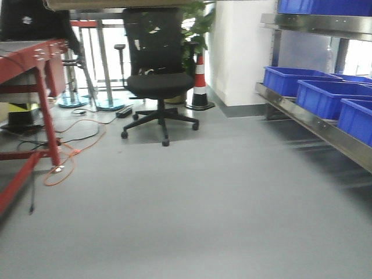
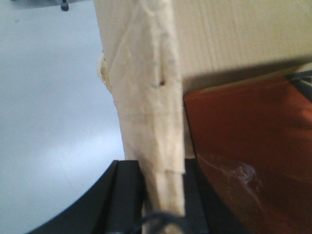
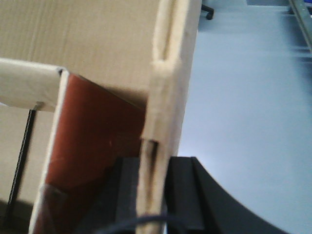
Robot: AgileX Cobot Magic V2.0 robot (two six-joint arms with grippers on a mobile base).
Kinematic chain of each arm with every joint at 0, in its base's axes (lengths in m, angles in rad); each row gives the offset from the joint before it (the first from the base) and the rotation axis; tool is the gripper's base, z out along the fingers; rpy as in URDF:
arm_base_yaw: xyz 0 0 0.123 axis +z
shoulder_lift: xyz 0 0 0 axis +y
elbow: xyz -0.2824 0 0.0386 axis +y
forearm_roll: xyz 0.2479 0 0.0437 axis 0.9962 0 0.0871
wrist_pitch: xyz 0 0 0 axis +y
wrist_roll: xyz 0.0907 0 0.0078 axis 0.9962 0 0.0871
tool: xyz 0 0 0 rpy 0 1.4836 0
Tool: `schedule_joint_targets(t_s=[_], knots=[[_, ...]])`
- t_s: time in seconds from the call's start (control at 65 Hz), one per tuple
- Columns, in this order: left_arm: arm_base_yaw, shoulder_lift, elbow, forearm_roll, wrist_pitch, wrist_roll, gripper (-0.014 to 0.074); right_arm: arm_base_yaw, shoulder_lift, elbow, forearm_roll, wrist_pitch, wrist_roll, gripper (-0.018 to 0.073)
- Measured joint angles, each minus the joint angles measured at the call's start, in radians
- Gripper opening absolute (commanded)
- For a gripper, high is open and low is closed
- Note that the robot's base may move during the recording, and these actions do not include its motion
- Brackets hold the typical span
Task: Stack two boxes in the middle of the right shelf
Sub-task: 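Drive the base up to the shelf rack with blue bins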
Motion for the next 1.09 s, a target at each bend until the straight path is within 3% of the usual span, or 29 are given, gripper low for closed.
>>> schedule_joint_targets(t_s=[1.093], knots=[[0.000,0.000,0.000,0.000,-0.016,0.000,-0.0111,0.000,0.000,0.000,0.000,-0.022,0.000,-0.0154]])
